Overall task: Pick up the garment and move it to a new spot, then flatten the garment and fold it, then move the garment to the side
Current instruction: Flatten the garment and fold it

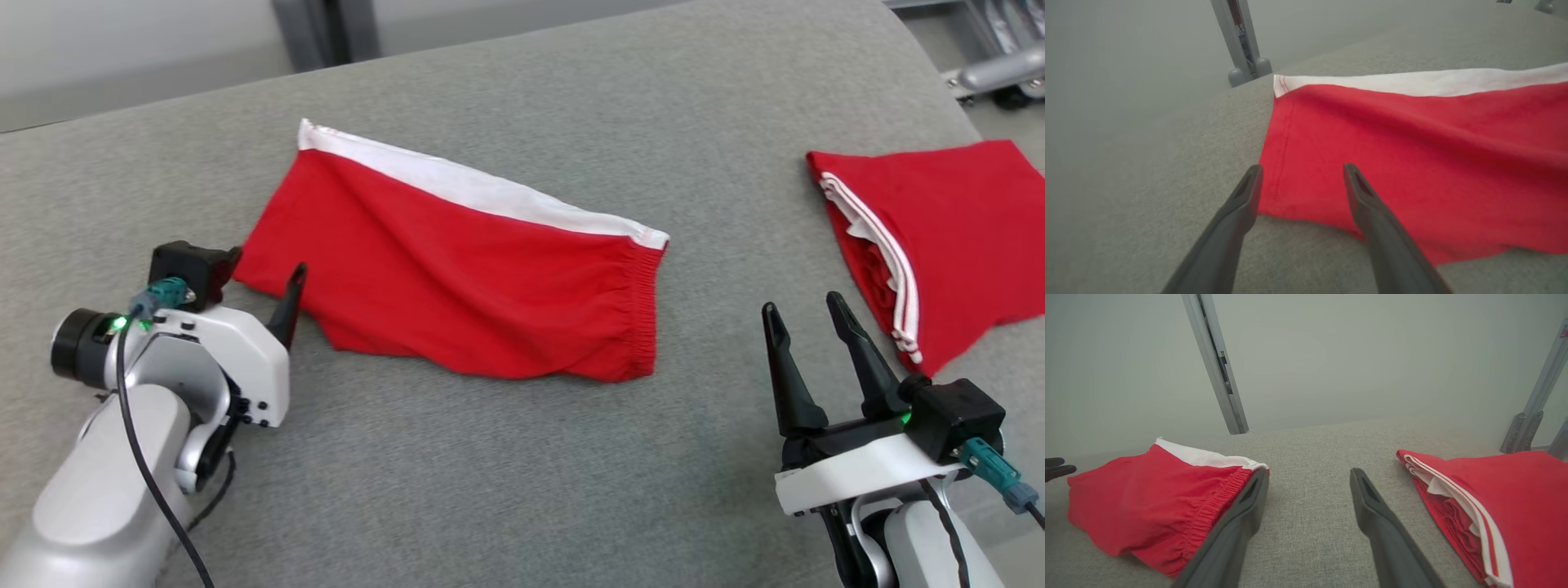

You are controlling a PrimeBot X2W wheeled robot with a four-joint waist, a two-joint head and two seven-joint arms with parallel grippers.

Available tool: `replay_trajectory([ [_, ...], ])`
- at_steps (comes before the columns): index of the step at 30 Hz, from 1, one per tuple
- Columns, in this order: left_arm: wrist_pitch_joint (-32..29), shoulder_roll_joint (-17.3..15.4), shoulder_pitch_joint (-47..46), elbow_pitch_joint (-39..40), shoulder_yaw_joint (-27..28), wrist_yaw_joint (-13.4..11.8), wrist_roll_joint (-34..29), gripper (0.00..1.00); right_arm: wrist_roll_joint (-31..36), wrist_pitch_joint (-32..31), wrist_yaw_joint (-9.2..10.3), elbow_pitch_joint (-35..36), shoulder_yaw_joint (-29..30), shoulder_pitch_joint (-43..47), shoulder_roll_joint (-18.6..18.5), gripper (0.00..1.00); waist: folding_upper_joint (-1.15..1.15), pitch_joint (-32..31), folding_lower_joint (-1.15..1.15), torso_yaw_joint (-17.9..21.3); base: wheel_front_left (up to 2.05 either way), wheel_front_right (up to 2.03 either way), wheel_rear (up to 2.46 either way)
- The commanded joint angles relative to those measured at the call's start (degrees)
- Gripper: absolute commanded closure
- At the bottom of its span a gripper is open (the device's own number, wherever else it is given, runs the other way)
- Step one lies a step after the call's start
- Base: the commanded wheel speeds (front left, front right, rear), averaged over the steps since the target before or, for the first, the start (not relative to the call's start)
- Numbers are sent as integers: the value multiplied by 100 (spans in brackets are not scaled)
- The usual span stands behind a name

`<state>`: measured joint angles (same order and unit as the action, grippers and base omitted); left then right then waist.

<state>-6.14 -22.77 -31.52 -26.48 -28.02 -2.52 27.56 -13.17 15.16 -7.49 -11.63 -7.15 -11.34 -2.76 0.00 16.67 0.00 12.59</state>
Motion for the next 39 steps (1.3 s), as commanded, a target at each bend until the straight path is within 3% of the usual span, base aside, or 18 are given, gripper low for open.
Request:
replay_trajectory([
  [1,-21,-45,-122,-172,22,54,34,0,-25,7,-1,7,-4,-63,-32,0,0,68,0,163,0,0,0],
  [12,-465,102,-551,-1859,-62,456,288,0,-159,7,-1,-142,-138,23,-32,0,0,100,0,387,0,0,0],
  [13,-482,128,-571,-1940,-80,513,301,36,-174,7,-1,-145,-147,16,-31,0,0,100,0,387,0,0,0],
  [14,-506,143,-600,-2027,-115,565,302,100,-188,7,-1,-145,-153,5,-32,0,0,99,0,388,0,0,0],
  [20,-266,212,-705,-2288,-127,679,371,100,-235,7,-1,-155,-128,-10,-33,0,0,74,0,347,0,0,0],
  [28,703,312,-162,-2083,233,396,650,100,-236,7,-1,-195,-45,160,-33,0,0,-130,0,87,0,0,0],
  [34,1248,432,665,-1148,333,47,711,100,-119,7,-1,-196,81,331,-34,0,0,-227,0,-447,0,0,0],
  [39,1308,490,1350,-80,323,-330,749,100,36,-12,-1,-227,225,380,-36,0,0,-298,0,-860,0,0,0],
])
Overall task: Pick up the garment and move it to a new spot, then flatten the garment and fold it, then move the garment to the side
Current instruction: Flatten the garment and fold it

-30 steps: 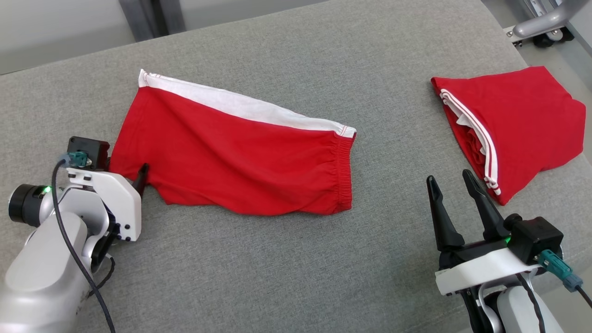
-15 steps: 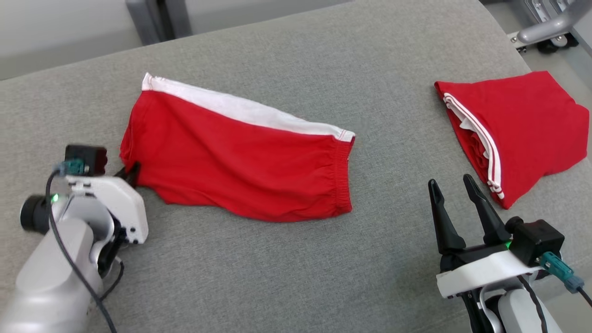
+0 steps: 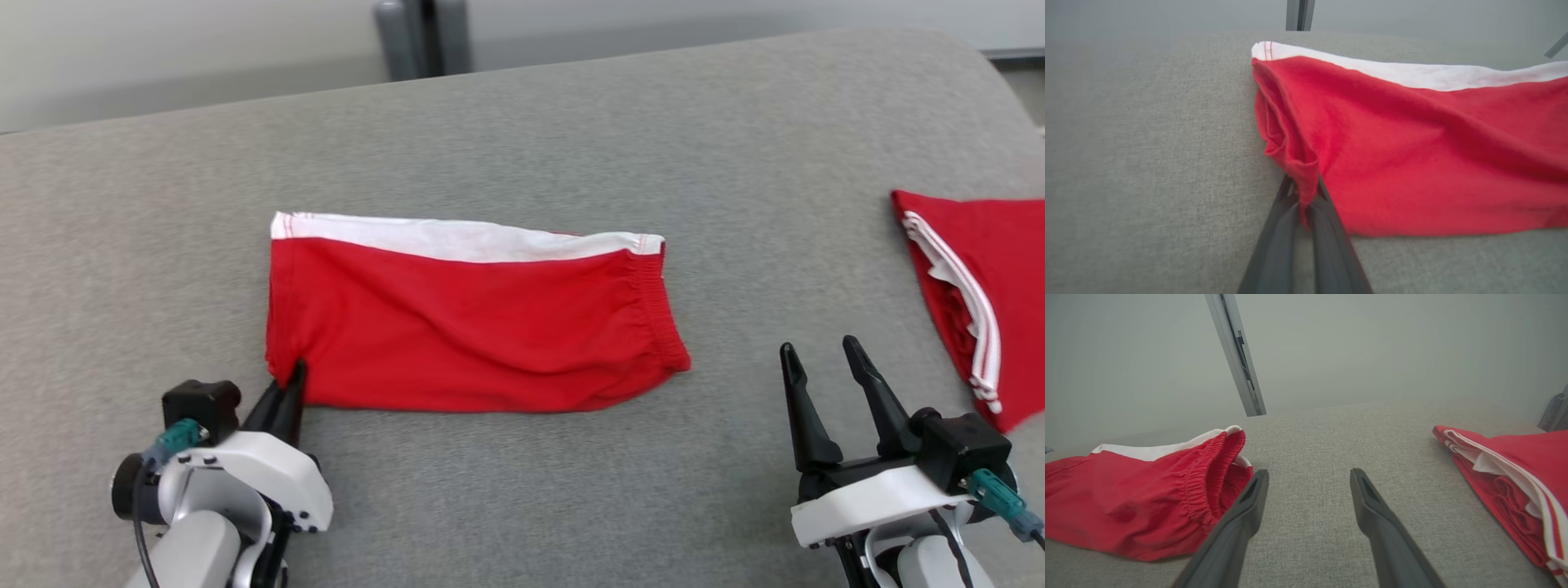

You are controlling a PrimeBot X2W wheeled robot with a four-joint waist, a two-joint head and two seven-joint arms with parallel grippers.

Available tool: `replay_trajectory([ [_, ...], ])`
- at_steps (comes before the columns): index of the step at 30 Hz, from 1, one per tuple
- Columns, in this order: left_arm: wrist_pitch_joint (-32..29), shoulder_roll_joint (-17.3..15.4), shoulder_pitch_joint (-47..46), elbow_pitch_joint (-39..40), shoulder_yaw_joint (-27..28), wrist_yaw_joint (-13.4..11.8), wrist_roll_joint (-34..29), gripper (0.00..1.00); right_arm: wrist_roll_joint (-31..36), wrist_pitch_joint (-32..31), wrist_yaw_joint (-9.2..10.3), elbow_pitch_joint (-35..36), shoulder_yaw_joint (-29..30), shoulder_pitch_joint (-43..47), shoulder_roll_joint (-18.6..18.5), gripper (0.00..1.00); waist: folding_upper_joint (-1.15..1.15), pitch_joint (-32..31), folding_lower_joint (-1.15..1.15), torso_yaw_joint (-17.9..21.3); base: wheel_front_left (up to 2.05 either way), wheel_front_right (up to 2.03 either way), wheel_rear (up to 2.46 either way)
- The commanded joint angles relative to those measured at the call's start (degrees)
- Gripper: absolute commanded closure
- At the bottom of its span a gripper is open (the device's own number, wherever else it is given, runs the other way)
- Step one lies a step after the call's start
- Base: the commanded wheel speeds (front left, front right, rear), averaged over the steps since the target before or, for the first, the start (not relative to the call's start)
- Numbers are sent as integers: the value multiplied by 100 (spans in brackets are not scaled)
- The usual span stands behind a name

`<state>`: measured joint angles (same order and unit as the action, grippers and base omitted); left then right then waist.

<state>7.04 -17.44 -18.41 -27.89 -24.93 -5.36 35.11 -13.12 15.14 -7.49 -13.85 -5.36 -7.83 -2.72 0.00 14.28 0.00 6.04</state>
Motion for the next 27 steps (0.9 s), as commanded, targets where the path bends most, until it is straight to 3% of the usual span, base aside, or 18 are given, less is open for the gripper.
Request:
replay_trajectory([
  [1,-36,-49,142,264,-17,-105,-36,100,62,-25,-1,8,63,31,-42,0,0,-63,0,-274,0,0,0],
  [6,-254,-109,584,1033,-130,-346,-72,100,128,-89,-1,68,114,31,-42,0,0,-88,0,-433,0,0,0],
  [7,-306,-101,642,1110,-129,-355,-15,83,124,-103,-1,78,111,20,-40,0,0,-88,0,-439,0,0,0],
  [8,-292,-112,681,1193,-108,-376,7,12,120,-118,-1,91,110,4,-42,0,0,-85,0,-439,0,0,0],
  [9,-210,-113,694,1274,-76,-400,-9,0,113,-126,-1,100,99,-17,-42,0,0,-80,0,-434,0,0,0],
  [16,683,29,846,1768,406,-607,-66,0,65,-54,-1,194,157,-87,-37,0,0,-169,0,-382,0,0,0],
  [27,805,60,504,2441,900,-534,-1135,0,242,-12,-1,380,307,-49,-39,0,0,-358,0,-423,0,0,0],
])
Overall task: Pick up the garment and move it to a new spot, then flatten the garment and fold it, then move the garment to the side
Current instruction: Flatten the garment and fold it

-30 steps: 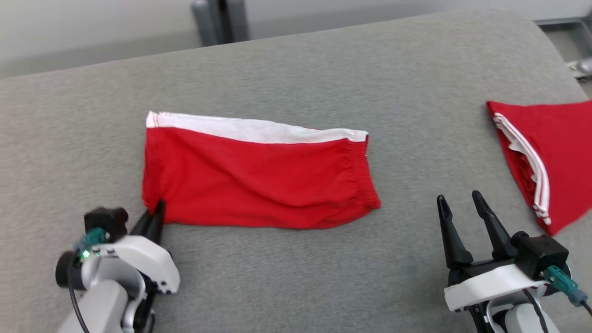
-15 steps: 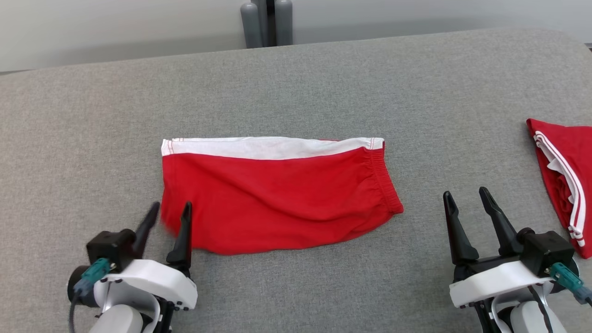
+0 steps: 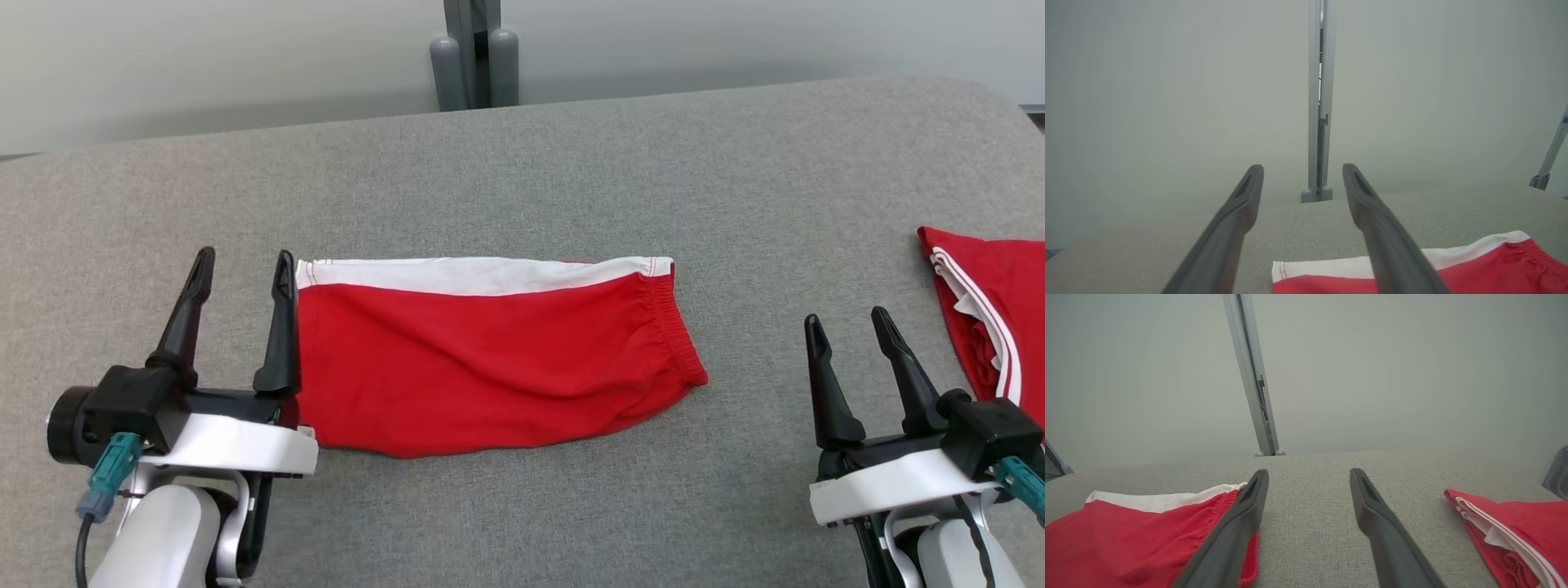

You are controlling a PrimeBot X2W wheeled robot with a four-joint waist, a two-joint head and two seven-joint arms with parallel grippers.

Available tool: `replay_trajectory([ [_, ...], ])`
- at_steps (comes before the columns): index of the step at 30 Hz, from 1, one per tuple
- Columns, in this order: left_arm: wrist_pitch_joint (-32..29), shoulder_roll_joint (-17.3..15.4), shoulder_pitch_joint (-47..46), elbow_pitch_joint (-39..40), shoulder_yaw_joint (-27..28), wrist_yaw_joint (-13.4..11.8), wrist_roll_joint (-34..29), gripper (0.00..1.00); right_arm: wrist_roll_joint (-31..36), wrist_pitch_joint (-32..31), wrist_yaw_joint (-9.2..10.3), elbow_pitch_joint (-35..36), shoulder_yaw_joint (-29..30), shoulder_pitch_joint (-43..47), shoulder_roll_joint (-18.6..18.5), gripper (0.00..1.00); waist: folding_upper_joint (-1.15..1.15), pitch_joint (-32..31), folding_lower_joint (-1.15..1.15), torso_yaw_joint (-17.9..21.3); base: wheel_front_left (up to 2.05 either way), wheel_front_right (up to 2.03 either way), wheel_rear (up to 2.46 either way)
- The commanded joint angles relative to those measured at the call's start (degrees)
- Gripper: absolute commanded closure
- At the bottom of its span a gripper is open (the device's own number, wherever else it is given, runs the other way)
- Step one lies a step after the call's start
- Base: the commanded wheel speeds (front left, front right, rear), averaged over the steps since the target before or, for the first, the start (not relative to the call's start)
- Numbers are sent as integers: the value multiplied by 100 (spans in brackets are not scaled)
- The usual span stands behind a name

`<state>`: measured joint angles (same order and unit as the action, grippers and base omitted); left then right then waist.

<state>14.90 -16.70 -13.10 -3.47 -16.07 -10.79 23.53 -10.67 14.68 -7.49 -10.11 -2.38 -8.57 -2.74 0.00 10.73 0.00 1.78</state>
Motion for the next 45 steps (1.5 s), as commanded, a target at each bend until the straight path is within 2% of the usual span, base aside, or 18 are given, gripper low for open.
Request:
replay_trajectory([
  [1,20,-9,-28,37,49,41,-46,0,17,36,-1,11,22,43,-37,0,0,-21,0,6,0,0,0],
  [9,21,-202,288,-263,247,308,-182,0,-40,17,-1,-74,73,182,-37,0,0,-165,0,60,0,0,0],
  [21,22,-114,208,-419,254,461,-222,0,-50,-10,-1,-97,91,72,-36,0,0,-180,0,-64,0,0,0],
  [26,22,-33,52,-518,171,537,-266,0,-98,-145,-1,-135,-337,-226,-27,0,0,-79,0,-241,0,0,0],
  [29,22,54,0,-595,93,587,-280,0,-161,-232,0,-399,-707,-428,-43,0,0,-7,0,-395,0,0,0],
  [33,23,170,-98,-668,29,668,-306,0,-228,-446,0,-1102,-999,-703,-46,0,0,102,0,-576,0,0,0],
  [39,22,328,-262,-839,-84,792,-338,0,-216,-692,0,-2186,-774,-1111,-42,0,0,260,0,-775,0,0,0],
  [45,22,440,-406,-911,-90,859,-392,0,-199,-999,0,-2681,-767,-1320,-41,0,0,346,0,-803,0,0,0],
])
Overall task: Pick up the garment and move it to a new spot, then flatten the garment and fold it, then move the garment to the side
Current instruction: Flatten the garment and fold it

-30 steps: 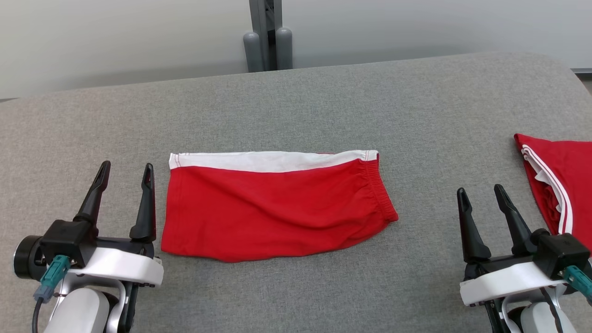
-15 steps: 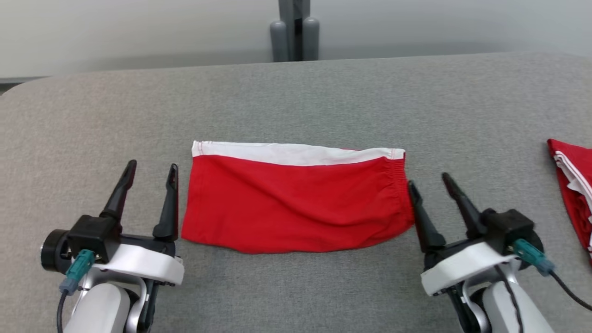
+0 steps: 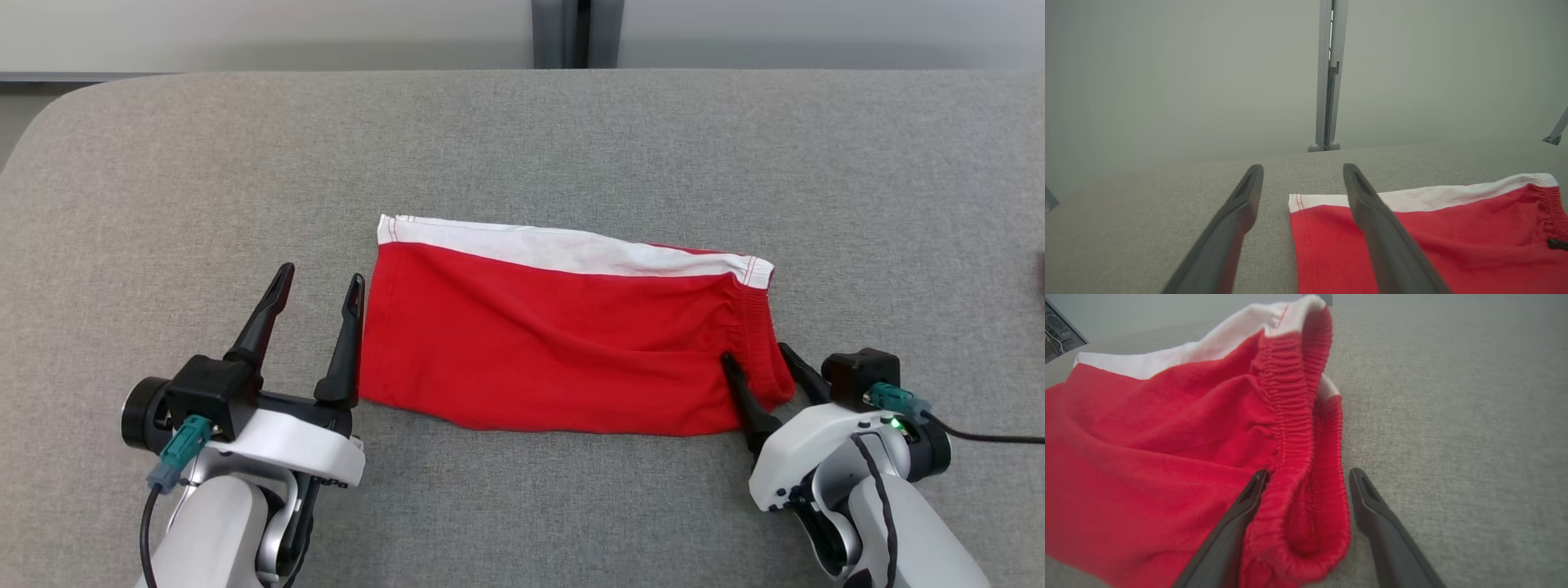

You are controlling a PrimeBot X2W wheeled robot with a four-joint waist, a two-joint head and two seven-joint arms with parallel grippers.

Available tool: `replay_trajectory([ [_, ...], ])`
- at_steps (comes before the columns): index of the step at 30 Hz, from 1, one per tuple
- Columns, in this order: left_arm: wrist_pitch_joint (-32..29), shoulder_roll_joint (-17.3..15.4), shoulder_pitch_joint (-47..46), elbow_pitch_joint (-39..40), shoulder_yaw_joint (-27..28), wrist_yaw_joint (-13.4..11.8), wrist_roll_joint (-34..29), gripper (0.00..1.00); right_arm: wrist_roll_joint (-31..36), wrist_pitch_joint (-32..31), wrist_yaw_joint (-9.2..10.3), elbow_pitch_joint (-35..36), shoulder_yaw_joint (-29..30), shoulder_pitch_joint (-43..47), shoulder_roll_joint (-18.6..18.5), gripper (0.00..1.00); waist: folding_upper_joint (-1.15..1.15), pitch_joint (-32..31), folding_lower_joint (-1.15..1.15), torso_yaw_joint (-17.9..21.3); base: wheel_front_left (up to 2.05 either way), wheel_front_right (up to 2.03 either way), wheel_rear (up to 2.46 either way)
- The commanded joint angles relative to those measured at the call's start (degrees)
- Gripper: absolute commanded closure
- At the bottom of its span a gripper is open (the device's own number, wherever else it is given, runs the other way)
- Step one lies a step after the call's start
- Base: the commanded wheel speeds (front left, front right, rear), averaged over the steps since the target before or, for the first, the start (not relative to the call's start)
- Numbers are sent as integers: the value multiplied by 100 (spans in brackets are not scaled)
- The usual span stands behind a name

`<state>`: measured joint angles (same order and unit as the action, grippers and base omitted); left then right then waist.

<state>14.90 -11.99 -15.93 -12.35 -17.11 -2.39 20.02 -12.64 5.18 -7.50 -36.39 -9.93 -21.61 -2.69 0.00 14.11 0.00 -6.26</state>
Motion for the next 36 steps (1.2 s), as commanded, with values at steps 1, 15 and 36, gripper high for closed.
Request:
replay_trajectory([
  [1,22,-15,-146,-29,25,26,-53,0,-44,-101,1,-128,-46,-29,-44,0,0,16,0,9,0,0,0],
  [15,22,15,34,-119,220,127,-184,0,-382,233,16,-167,790,384,-184,100,0,-101,0,332,0,0,0],
  [36,23,75,4,-210,132,200,-232,0,-1669,200,0,1548,-1112,-212,-50,100,0,-176,0,259,0,0,0],
])
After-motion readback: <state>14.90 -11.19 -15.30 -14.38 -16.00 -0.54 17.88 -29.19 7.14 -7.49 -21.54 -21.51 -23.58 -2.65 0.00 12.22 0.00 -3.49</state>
